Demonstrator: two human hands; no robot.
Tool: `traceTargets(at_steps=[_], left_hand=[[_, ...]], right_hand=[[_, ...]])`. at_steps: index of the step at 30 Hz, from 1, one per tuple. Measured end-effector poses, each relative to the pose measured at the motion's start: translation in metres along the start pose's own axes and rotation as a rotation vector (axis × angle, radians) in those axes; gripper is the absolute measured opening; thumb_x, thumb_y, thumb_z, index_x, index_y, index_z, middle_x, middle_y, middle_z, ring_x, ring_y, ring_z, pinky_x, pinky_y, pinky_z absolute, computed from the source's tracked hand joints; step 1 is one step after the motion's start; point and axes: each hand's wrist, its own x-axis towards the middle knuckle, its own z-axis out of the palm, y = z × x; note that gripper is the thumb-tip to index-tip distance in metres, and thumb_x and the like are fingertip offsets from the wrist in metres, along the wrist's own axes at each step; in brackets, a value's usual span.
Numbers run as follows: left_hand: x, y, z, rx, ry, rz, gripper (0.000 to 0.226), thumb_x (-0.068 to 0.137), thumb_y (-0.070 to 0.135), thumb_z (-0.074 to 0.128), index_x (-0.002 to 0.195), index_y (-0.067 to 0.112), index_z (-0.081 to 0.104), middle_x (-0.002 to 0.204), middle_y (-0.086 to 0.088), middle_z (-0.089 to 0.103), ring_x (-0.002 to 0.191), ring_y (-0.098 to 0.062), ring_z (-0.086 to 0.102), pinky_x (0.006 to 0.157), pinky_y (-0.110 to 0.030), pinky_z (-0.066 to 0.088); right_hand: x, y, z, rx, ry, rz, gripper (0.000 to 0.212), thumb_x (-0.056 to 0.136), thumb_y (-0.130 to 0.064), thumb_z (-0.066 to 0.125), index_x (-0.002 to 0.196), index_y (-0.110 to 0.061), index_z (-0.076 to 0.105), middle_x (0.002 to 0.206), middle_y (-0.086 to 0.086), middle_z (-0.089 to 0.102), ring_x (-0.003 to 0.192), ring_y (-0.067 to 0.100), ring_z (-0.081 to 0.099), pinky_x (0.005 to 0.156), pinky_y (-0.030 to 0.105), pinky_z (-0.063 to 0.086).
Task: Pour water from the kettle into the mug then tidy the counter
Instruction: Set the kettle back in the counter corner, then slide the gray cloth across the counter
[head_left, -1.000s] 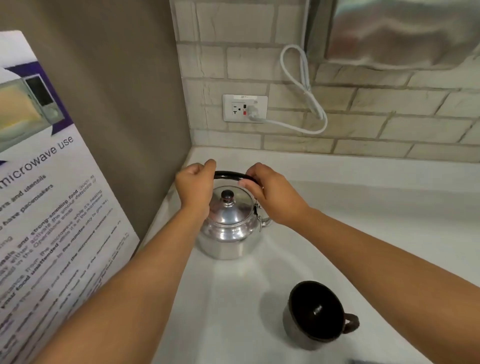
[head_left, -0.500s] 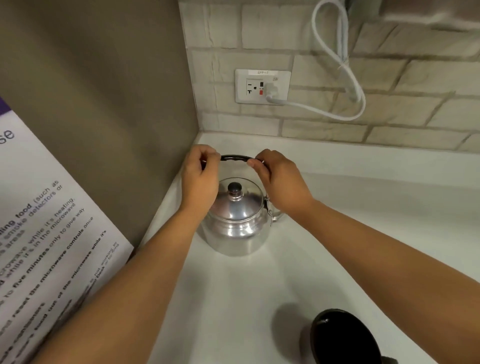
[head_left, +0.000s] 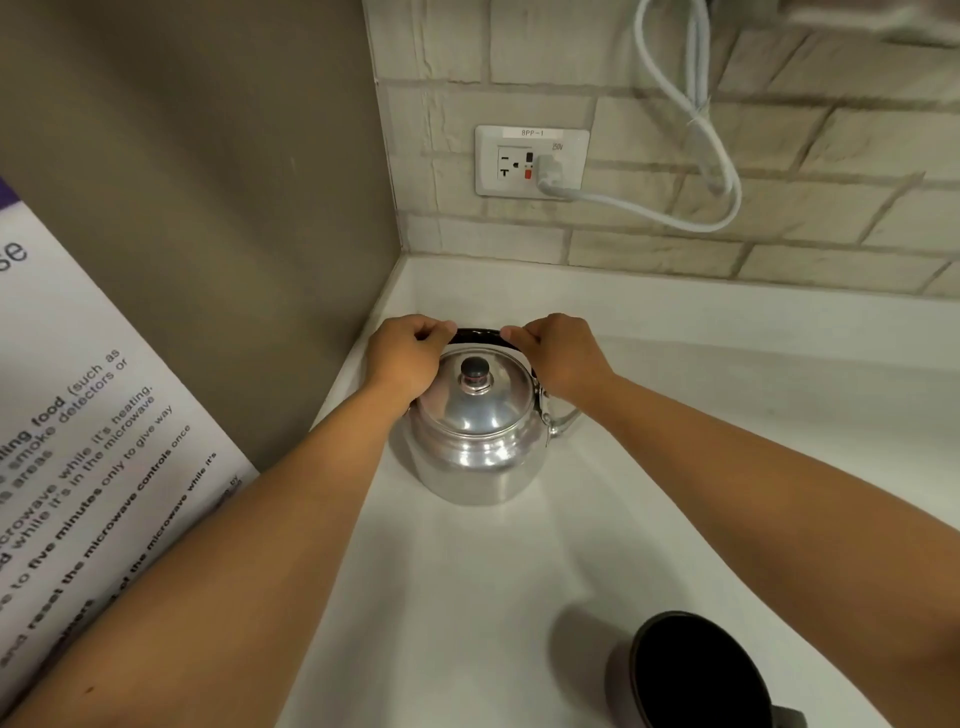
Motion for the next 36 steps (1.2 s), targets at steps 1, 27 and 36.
traceTargets(at_steps=[1,27,36], left_hand=[[0.0,-0.001,0.0,-0.008,-0.002,-0.013,0.019,0.088,0.032,0.065,0.092,0.016,0.074,0.093,0.001,0.074,0.089,-0.016,0.067,0.085,-0.032,0.053],[-0.287,-0.045,-0.019,0.383,-0.318,0.367,0.043,0.094,0.036,0.054,0.131,0.014,0.053,0.135,-0.004,0.055,0.125,-0.022,0.047,0.103,-0.024,0.032],[-0.335,-0.07,-0.011,0.827,-0.468,0.337,0.071,0.095,0.057,0.009,0.149,0.015,-0.011,0.16,-0.005,-0.016,0.146,-0.02,-0.017,0.116,-0.036,-0.013]], right_hand=[[0.001,0.001,0.0,0.01,-0.01,0.017,0.058,0.093,-0.042,0.05,0.045,-0.014,0.033,0.042,0.002,0.037,0.045,0.018,0.037,0.05,0.032,0.032],[-0.414,0.08,-0.068,0.017,0.391,0.286,0.028,0.097,-0.016,0.042,0.112,-0.037,0.053,0.122,-0.006,0.06,0.107,0.013,0.056,0.084,0.02,0.041],[-0.429,0.109,-0.017,-0.466,-0.136,0.311,0.055,0.092,-0.059,0.003,0.14,-0.048,-0.024,0.157,-0.004,-0.027,0.142,0.026,-0.03,0.116,0.045,-0.016]])
